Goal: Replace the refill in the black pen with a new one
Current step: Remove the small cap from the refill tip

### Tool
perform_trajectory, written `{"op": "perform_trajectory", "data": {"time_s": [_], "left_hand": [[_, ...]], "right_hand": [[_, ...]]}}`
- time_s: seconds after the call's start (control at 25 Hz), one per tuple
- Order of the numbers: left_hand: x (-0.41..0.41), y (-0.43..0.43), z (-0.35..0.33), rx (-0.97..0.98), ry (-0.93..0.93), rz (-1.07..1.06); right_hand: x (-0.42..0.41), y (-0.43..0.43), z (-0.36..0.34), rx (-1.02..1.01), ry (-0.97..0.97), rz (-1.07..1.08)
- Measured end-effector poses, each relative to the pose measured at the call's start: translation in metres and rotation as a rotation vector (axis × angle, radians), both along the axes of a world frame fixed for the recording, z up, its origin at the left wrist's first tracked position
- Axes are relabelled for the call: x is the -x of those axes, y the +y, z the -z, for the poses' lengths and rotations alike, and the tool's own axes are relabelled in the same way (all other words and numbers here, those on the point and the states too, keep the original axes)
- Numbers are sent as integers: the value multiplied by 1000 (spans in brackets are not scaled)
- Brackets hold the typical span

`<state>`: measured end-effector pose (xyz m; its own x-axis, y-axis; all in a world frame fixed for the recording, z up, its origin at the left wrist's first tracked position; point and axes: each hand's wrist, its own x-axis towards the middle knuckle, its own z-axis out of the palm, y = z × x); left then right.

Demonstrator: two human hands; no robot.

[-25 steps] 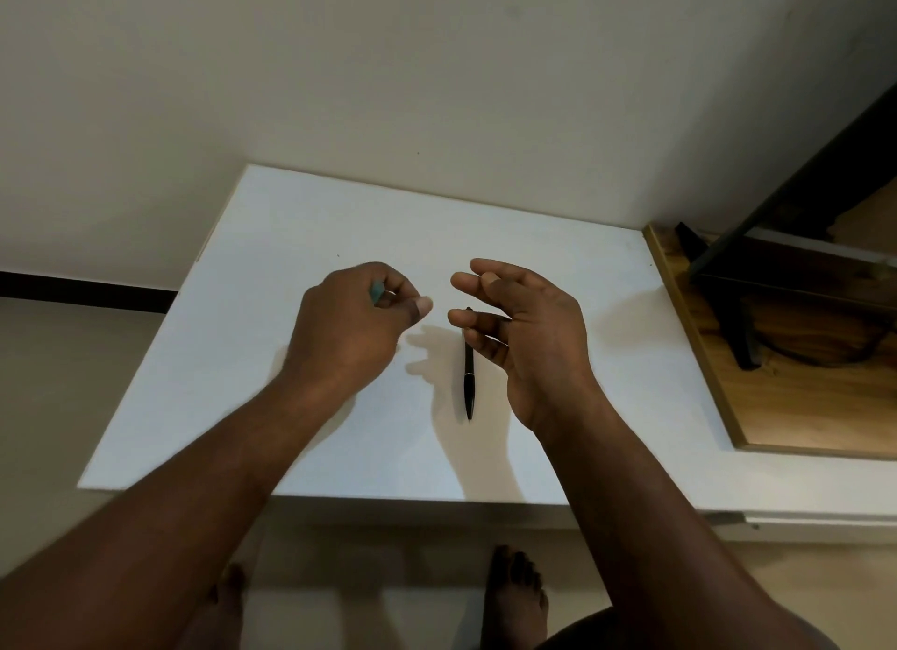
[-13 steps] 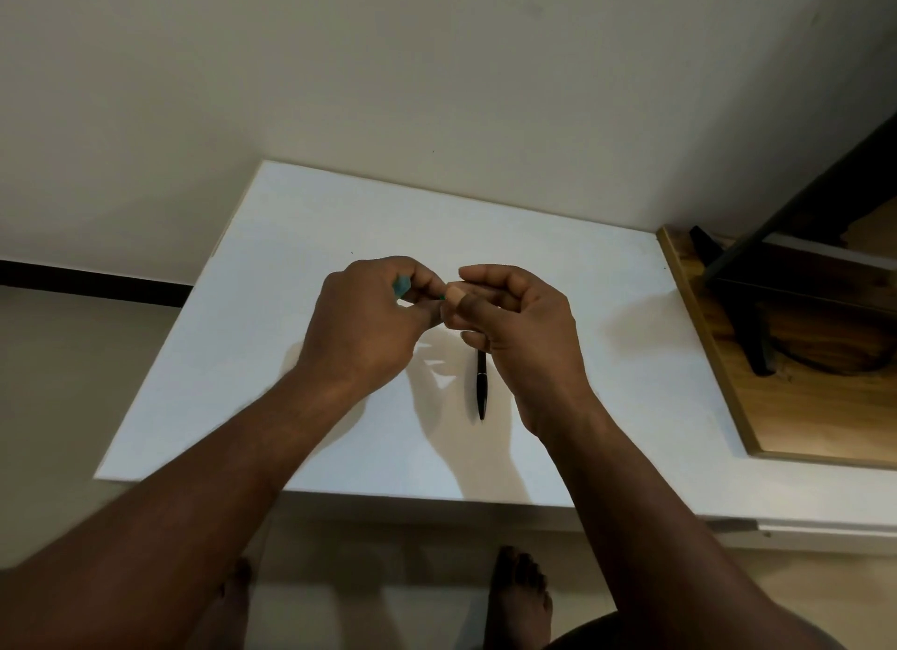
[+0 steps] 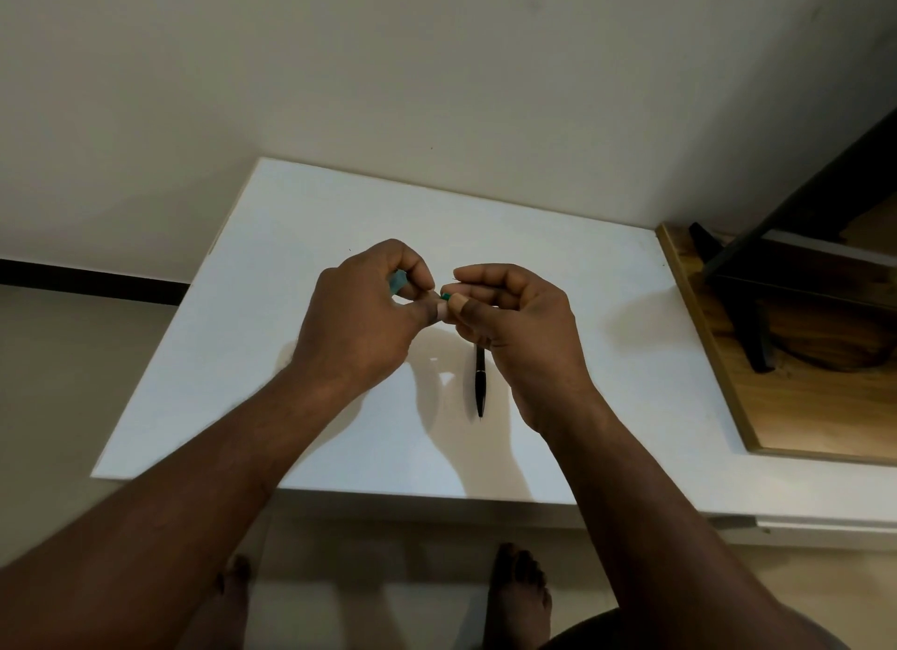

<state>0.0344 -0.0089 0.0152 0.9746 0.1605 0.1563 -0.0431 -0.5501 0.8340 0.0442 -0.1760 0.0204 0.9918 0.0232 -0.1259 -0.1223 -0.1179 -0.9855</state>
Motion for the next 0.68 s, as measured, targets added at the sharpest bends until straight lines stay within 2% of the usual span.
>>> {"op": "perform_trajectory", "data": {"time_s": [0.2,0.44,0.68], "left_hand": [[1,0,-1,123,59,1],[2,-1,-3,133,97,5],[-2,5,7,69,330,44]], "right_hand": [[0,-1,-1,-32,6,-2],[0,0,0,-28,-33,66],[-3,-4,1,-150,-12,190]]}}
